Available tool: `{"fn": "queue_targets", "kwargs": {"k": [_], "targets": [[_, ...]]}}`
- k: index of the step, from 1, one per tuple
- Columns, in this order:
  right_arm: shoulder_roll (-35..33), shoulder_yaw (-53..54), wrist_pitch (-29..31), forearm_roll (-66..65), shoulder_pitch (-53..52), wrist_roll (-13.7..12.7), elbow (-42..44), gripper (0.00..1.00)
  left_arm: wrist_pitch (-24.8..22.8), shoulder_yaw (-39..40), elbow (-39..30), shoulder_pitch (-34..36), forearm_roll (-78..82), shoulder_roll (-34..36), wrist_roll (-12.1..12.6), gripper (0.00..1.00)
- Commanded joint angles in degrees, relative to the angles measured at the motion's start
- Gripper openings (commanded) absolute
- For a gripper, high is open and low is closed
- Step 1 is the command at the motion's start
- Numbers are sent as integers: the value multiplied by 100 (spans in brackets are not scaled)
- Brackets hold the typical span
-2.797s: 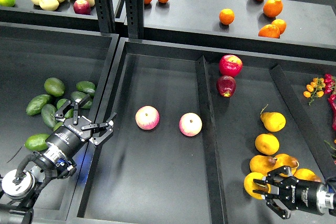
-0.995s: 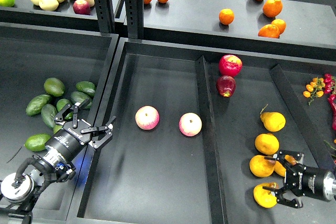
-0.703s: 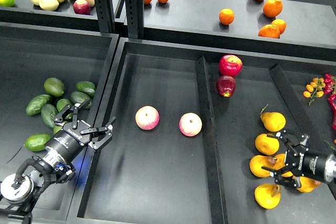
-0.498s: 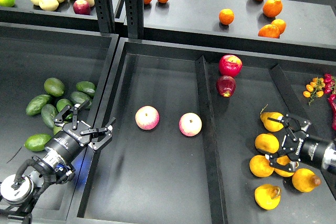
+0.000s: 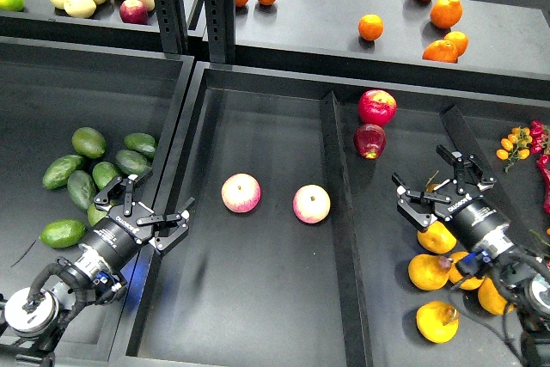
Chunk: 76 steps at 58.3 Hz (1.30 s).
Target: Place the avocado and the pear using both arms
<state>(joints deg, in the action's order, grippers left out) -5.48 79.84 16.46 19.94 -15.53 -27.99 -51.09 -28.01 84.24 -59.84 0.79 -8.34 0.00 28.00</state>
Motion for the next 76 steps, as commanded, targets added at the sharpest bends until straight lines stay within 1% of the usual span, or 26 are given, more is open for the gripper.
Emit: {"fn": "queue_targets", "kwargs": {"k": [1, 10, 31, 42, 44, 47, 51, 53, 54, 60, 76], "targets": [[529, 330, -108, 36, 313, -1, -199, 99, 1, -91, 51, -8, -1, 0, 0, 99], [548, 453, -20, 27, 770, -1, -446, 99, 1, -258, 174, -61, -9, 0, 0, 99], [548, 357, 33, -43, 850, -1, -464, 99, 1, -619, 394, -43, -18, 0, 0, 99], [548, 357, 33, -43, 1105, -1, -604, 99, 1, -742, 429, -35, -141, 0, 0, 99], [548, 357, 33, -43, 1149, 83, -630, 99, 1, -768, 429, -35, -185, 0, 0, 99], [548, 348, 155, -43, 1254, 250, -692, 99, 1, -812, 429, -17, -282, 0, 0, 99], [548, 287, 665, -34, 1404, 276, -736, 99, 1, -856, 429, -8, -457, 0, 0, 99], [548, 120, 1094, -43, 1483, 268, -736, 99, 1, -882, 429, -8, -580, 0, 0, 99], [548, 50, 1154, -52, 1509, 268, -736, 99, 1, -891, 429, -8, -616, 0, 0, 99], [548, -504, 1154, -69, 1773, 285, -797, 99, 1, -918, 412, 18, -809, 0, 0, 99], [548, -549, 1154, -394, 2019, 356, -1210, 99, 1, -926, 236, 88, -853, 0, 0, 99]]}}
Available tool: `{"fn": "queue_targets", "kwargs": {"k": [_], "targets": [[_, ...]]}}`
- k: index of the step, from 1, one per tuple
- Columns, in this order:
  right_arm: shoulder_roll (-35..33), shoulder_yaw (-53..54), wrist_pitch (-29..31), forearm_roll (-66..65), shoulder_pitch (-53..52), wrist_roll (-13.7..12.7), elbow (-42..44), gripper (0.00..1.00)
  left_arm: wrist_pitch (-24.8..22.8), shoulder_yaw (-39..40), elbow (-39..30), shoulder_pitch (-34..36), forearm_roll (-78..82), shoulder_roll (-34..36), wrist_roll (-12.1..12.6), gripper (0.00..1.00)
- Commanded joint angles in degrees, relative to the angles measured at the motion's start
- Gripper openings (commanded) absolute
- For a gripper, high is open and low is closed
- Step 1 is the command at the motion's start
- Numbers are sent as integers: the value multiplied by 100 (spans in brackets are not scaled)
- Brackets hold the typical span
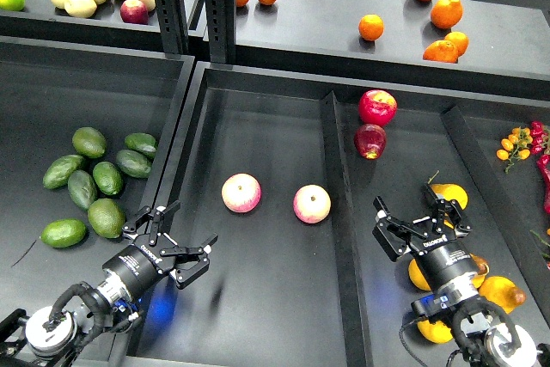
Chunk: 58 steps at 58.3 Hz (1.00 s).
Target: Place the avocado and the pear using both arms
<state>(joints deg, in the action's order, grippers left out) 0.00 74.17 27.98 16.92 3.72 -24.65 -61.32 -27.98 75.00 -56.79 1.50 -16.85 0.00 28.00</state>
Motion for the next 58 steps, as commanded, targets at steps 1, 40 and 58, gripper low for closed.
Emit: {"fn": "queue_targets", "kwargs": {"k": [1, 40, 58], "targets": [[0, 19, 2, -92, 103, 22, -205, 99, -2, -3, -78, 17, -3, 0, 0, 99], [0, 353, 2, -92, 463, 136, -926, 99, -2, -39, -1124, 26, -3, 0, -49, 99], [0, 353, 2, -84, 455, 250, -899, 99, -2, -21, -957, 0, -3, 0, -58, 99]]}}
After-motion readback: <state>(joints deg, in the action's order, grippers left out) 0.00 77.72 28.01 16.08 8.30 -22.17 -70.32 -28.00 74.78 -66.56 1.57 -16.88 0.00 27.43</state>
